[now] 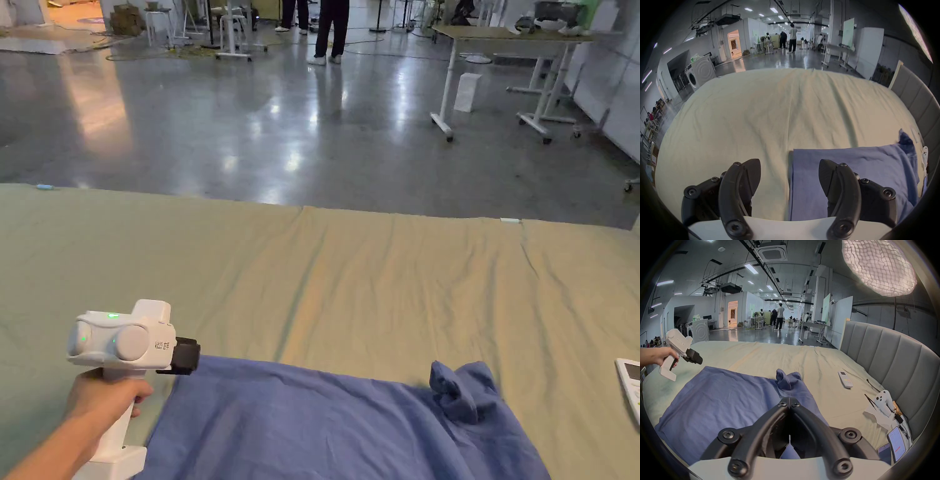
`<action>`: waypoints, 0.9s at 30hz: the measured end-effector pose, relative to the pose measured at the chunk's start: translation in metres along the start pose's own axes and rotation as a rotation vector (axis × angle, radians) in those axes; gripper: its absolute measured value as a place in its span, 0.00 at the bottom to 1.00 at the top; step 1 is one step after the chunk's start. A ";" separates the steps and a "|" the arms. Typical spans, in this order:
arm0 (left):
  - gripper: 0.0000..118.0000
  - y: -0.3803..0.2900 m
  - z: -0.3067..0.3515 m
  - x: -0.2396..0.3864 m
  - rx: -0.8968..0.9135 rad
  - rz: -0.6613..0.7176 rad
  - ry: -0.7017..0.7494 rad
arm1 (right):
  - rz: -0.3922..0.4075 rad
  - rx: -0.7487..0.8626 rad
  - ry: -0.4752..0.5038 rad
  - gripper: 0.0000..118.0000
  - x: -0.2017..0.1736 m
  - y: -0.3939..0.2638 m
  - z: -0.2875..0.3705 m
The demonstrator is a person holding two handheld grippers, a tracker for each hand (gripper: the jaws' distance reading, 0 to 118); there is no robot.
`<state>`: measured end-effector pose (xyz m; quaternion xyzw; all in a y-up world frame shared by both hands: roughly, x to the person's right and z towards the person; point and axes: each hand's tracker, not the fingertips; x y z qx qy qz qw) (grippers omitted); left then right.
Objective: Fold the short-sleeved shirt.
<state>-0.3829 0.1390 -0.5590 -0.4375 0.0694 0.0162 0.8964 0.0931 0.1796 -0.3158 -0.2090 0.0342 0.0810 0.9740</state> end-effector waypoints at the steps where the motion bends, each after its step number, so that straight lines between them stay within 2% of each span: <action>1: 0.64 -0.003 -0.003 0.006 -0.023 -0.007 0.004 | 0.003 -0.009 0.000 0.00 0.001 -0.002 -0.003; 9: 0.65 -0.016 -0.037 0.024 -0.075 -0.073 0.061 | 0.038 -0.060 -0.019 0.00 0.013 -0.019 -0.005; 11: 0.61 -0.013 -0.035 0.032 -0.065 -0.077 0.077 | 0.043 -0.072 -0.027 0.00 0.015 -0.023 -0.005; 14: 0.17 -0.015 -0.026 0.046 -0.039 -0.142 0.013 | 0.025 -0.092 -0.028 0.00 0.019 -0.025 -0.008; 15: 0.09 -0.018 -0.024 0.055 -0.047 -0.188 0.027 | 0.017 -0.096 -0.029 0.00 0.021 -0.025 -0.012; 17: 0.04 -0.018 -0.025 0.057 -0.058 -0.239 0.043 | -0.005 -0.105 -0.024 0.00 0.027 -0.021 -0.020; 19: 0.03 -0.017 -0.017 0.055 -0.054 -0.222 0.052 | -0.033 -0.139 -0.014 0.00 0.036 -0.013 -0.035; 21: 0.03 -0.018 -0.001 0.047 -0.008 -0.146 0.029 | -0.057 -0.166 0.002 0.01 0.047 -0.001 -0.054; 22: 0.03 -0.019 0.008 0.046 0.015 -0.123 0.026 | -0.056 -0.170 0.003 0.06 0.053 0.005 -0.067; 23: 0.03 -0.021 0.018 0.045 0.033 -0.122 0.021 | -0.045 -0.195 0.011 0.16 0.060 0.008 -0.083; 24: 0.03 -0.026 0.036 0.046 0.067 -0.118 0.007 | -0.046 -0.213 0.021 0.33 0.066 0.015 -0.100; 25: 0.03 -0.030 0.051 0.046 0.084 -0.113 0.001 | -0.015 -0.237 0.035 0.39 0.068 0.021 -0.117; 27: 0.03 -0.041 0.077 0.048 0.123 -0.135 0.008 | 0.021 -0.300 0.056 0.41 0.075 0.031 -0.154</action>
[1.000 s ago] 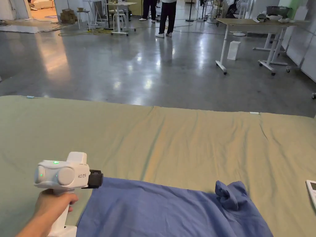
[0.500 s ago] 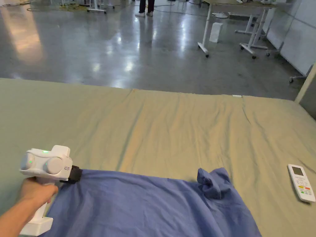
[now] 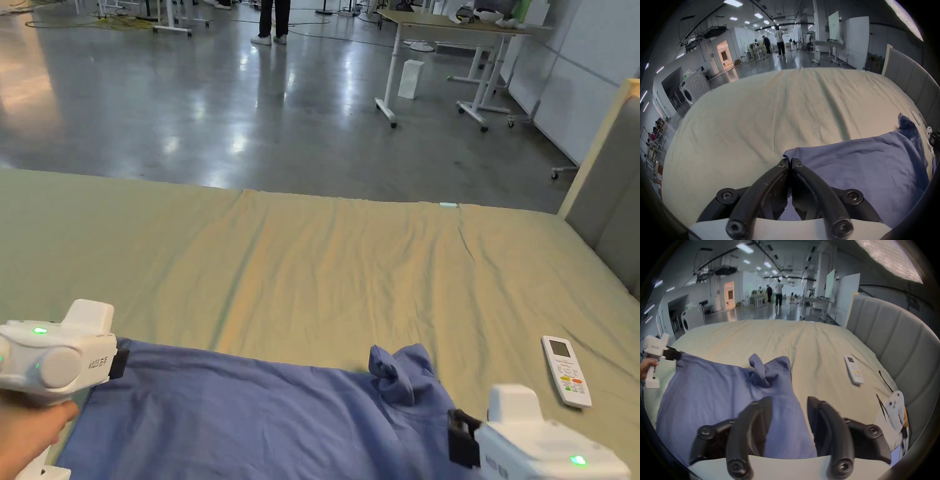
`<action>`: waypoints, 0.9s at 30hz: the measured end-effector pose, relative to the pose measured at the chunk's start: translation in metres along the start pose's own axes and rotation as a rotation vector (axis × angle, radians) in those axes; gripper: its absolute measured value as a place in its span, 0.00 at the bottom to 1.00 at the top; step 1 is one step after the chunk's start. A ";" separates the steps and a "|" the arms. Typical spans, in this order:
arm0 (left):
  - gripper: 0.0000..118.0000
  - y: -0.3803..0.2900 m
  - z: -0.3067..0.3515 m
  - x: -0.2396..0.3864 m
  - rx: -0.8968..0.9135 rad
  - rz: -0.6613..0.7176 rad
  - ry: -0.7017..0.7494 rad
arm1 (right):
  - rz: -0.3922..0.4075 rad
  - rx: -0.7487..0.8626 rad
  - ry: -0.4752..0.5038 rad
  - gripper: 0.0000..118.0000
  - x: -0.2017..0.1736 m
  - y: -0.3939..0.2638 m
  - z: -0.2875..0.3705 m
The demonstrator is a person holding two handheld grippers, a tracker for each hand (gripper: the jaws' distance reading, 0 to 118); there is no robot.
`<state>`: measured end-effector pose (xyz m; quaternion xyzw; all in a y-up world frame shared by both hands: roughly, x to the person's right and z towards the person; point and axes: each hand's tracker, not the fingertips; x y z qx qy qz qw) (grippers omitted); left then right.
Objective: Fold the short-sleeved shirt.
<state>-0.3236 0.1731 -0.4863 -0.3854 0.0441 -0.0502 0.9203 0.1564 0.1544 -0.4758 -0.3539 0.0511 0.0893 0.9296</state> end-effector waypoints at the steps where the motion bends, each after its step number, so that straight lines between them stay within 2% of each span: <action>1: 0.03 -0.004 0.007 -0.001 0.005 -0.003 -0.001 | 0.038 -0.021 -0.001 0.44 0.000 0.008 -0.016; 5: 0.03 -0.022 0.038 -0.003 0.043 0.006 -0.009 | 0.098 -0.130 0.041 0.45 -0.001 0.027 -0.064; 8: 0.03 -0.033 0.047 -0.006 0.058 0.012 -0.004 | 0.041 -0.230 0.039 0.43 0.001 0.023 -0.094; 10: 0.03 -0.040 0.048 -0.008 0.052 0.035 -0.014 | -0.019 -0.240 0.084 0.27 0.004 0.017 -0.101; 11: 0.03 -0.042 0.050 -0.009 0.050 0.035 -0.014 | -0.013 -0.222 0.069 0.25 0.003 0.017 -0.098; 12: 0.03 -0.045 0.051 -0.010 0.047 0.035 -0.010 | 0.001 -0.222 0.065 0.17 0.002 0.015 -0.097; 13: 0.03 -0.046 0.051 -0.011 0.046 0.036 -0.007 | 0.018 -0.213 0.061 0.04 0.001 0.015 -0.094; 15: 0.03 -0.048 0.052 -0.014 0.046 0.042 -0.008 | 0.085 -0.171 0.040 0.03 -0.001 0.012 -0.086; 20: 0.03 -0.044 0.070 -0.022 0.068 0.068 -0.006 | 0.027 -0.078 0.024 0.02 0.002 0.020 -0.048; 27: 0.03 -0.030 0.132 -0.033 0.160 0.074 0.025 | 0.010 0.122 0.023 0.02 0.007 0.040 0.054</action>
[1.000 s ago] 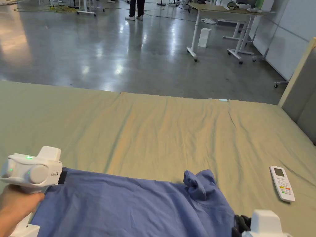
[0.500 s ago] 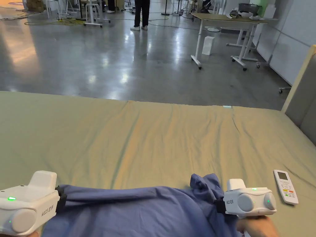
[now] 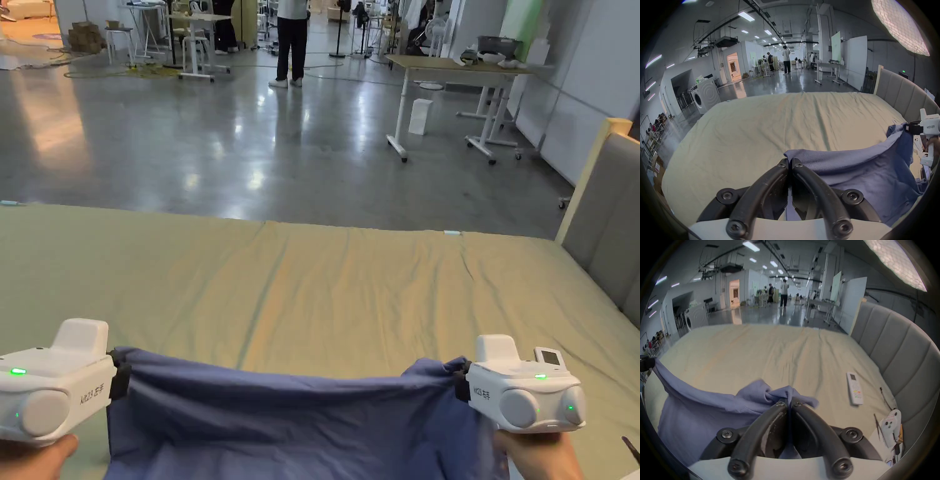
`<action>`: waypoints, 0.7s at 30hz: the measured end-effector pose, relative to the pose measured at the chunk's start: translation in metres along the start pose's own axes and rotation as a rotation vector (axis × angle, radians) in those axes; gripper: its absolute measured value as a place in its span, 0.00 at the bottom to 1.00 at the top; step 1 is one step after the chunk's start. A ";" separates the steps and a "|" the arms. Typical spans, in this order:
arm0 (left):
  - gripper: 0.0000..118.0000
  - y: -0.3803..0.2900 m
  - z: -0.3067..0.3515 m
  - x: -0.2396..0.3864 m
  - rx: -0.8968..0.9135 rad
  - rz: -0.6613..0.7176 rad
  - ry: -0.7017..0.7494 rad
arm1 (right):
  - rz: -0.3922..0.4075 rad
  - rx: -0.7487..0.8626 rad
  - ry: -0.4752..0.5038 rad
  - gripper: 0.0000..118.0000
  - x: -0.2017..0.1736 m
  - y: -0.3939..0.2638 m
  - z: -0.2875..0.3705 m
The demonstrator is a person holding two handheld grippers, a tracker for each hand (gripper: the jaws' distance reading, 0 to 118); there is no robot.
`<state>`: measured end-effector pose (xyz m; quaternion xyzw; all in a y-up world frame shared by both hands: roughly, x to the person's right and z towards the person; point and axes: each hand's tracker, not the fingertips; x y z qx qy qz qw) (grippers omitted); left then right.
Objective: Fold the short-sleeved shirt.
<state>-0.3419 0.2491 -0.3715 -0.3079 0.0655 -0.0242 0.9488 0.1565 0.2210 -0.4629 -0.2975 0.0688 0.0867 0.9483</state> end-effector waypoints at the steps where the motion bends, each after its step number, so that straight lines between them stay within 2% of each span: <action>1: 0.03 0.004 0.010 -0.004 0.016 0.006 0.000 | -0.005 0.026 0.000 0.02 0.002 0.005 0.015; 4: 0.03 0.014 0.044 -0.010 0.067 0.012 0.012 | -0.012 0.100 0.012 0.02 0.002 0.016 0.051; 5: 0.03 0.018 0.056 -0.013 0.088 0.011 0.017 | 0.001 0.156 0.030 0.02 0.003 0.025 0.084; 13: 0.03 0.055 0.155 -0.032 0.251 0.025 0.045 | 0.062 0.378 -0.028 0.02 0.003 0.072 0.196; 15: 0.03 0.066 0.178 -0.036 0.295 0.023 0.050 | 0.062 0.437 -0.043 0.02 0.002 0.084 0.219; 18: 0.03 0.084 0.208 -0.041 0.345 0.018 0.054 | 0.019 0.471 -0.053 0.02 0.005 0.098 0.247; 21: 0.03 0.102 0.227 -0.043 0.377 0.007 0.070 | 0.036 0.525 -0.062 0.02 0.000 0.117 0.274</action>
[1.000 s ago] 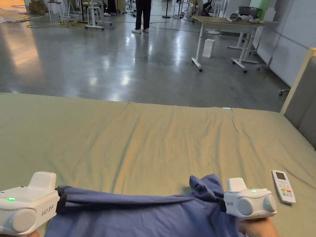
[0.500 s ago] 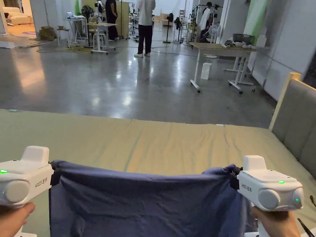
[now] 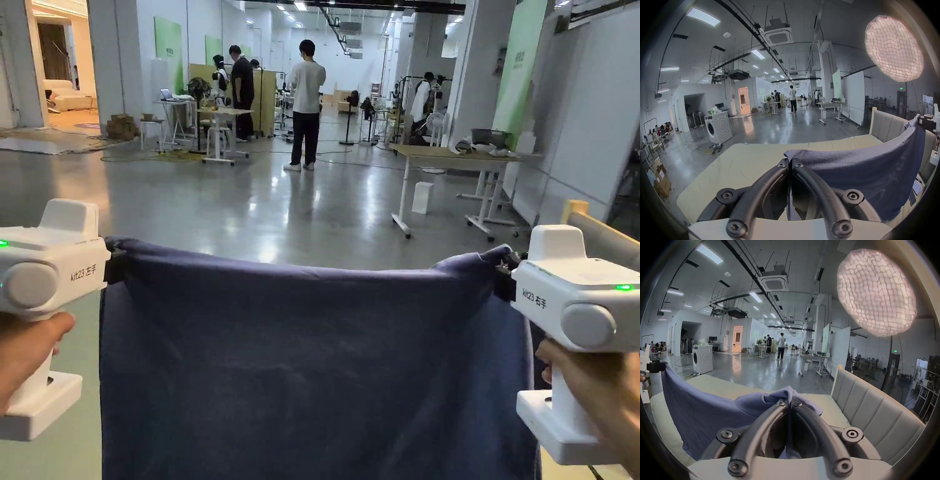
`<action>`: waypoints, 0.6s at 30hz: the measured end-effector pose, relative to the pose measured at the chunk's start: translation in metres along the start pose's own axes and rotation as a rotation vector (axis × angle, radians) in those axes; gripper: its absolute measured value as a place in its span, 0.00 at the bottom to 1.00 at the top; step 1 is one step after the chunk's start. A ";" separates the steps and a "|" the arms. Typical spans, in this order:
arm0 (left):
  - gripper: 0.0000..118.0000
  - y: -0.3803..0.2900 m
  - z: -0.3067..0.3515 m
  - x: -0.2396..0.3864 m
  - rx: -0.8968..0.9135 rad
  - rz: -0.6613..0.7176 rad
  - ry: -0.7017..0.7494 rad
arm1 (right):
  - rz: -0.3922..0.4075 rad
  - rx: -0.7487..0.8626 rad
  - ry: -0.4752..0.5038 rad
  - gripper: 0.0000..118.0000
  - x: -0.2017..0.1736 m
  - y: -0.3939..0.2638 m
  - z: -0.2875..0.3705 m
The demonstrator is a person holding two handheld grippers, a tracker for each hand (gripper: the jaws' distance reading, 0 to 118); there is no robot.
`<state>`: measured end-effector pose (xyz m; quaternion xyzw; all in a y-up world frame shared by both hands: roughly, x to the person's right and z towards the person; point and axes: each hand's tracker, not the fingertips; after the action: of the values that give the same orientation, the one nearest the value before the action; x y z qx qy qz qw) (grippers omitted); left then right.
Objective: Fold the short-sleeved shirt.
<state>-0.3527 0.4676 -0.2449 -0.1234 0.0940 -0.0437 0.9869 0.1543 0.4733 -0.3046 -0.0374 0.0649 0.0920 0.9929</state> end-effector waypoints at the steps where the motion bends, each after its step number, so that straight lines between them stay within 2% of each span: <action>1: 0.03 0.007 0.001 -0.002 0.009 -0.001 0.004 | 0.009 0.002 -0.005 0.02 -0.001 0.011 0.001; 5: 0.03 0.036 -0.006 -0.007 0.030 0.001 0.004 | 0.005 0.025 -0.014 0.02 0.003 0.038 -0.015; 12: 0.03 0.079 -0.056 -0.007 0.030 0.043 0.010 | -0.019 0.031 -0.056 0.02 0.007 0.073 -0.074; 13: 0.03 0.086 -0.063 -0.008 0.031 0.042 0.012 | -0.025 0.030 -0.057 0.02 0.007 0.059 -0.049; 15: 0.03 0.102 -0.077 -0.004 0.035 0.028 0.036 | -0.024 0.035 -0.066 0.02 0.007 0.059 -0.049; 16: 0.03 0.109 -0.083 -0.004 0.038 0.027 0.039 | -0.022 0.011 -0.040 0.02 0.009 0.082 -0.084; 18: 0.03 0.128 -0.097 -0.004 0.046 0.038 0.042 | -0.019 0.023 -0.048 0.02 0.010 0.086 -0.087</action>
<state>-0.3673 0.5689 -0.3684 -0.0979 0.1159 -0.0295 0.9880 0.1371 0.5517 -0.3970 -0.0245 0.0416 0.0826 0.9954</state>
